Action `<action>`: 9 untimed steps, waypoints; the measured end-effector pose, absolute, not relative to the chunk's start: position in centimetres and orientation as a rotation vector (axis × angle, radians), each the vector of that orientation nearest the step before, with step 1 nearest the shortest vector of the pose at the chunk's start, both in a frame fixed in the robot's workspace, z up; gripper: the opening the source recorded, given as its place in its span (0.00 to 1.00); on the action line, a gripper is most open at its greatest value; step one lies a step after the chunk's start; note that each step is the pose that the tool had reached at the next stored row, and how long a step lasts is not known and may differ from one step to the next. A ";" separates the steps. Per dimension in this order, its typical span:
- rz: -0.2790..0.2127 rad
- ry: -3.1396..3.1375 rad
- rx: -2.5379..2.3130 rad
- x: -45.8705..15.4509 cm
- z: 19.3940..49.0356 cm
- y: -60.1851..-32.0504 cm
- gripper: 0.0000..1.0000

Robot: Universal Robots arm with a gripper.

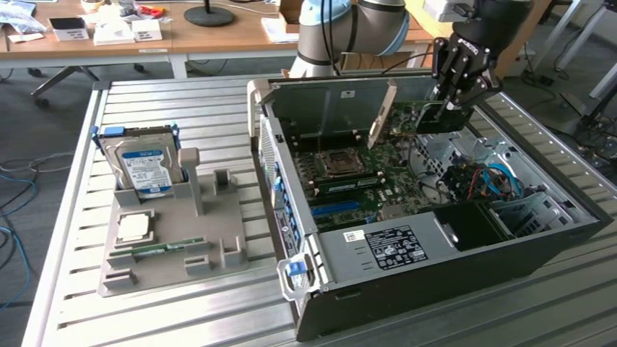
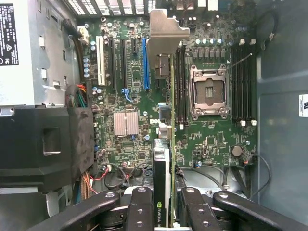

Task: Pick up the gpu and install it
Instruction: 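Insert the gpu into the slot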

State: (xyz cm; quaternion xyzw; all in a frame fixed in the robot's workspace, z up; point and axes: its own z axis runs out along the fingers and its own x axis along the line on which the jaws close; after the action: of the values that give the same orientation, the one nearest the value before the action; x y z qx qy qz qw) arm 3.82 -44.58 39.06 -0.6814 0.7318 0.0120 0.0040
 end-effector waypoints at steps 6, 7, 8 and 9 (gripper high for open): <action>0.038 2.293 -2.135 3.8 38.9 -44.6 0.27; 0.038 2.293 -2.135 3.8 38.8 -44.6 0.27; 0.038 2.293 -2.135 3.8 38.7 -44.6 0.27; 0.038 2.293 -2.135 3.8 38.7 -44.6 0.27</action>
State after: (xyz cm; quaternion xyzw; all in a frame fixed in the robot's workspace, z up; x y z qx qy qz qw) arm 3.80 -44.57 38.68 -0.6814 0.7318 0.0120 0.0041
